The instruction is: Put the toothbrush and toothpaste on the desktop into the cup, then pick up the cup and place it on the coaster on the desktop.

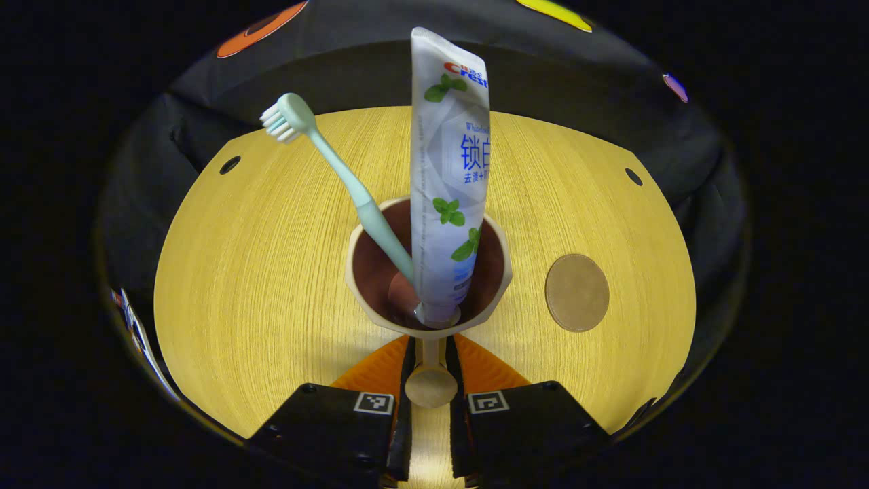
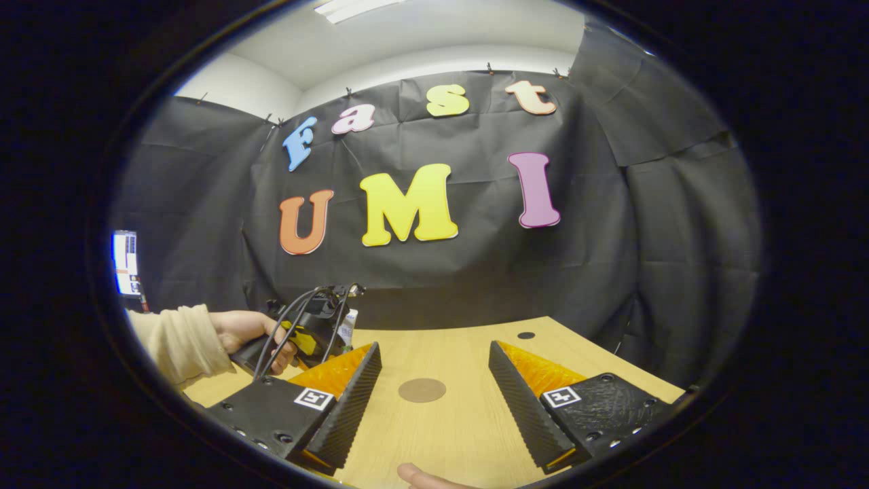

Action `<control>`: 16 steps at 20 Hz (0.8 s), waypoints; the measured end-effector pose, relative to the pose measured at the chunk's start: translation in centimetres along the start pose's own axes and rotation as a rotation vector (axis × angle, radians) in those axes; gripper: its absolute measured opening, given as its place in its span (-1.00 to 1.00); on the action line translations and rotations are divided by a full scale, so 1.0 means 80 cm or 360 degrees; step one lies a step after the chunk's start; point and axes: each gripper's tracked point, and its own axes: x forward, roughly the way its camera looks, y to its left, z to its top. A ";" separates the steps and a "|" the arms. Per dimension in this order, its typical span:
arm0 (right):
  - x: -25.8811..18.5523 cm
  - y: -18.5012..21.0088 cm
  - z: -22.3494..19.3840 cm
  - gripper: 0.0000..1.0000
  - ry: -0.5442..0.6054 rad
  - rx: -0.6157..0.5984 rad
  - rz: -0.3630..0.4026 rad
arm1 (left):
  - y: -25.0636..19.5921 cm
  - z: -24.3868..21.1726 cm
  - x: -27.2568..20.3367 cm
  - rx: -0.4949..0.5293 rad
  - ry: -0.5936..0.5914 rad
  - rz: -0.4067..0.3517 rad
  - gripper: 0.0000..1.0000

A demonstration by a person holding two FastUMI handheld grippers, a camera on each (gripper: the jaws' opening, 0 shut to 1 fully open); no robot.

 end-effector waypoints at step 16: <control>-0.004 -0.053 0.000 0.91 -0.0015 -0.0030 -0.0126 | -0.241 0.008 -0.093 0.0267 -0.0127 -0.0182 -0.50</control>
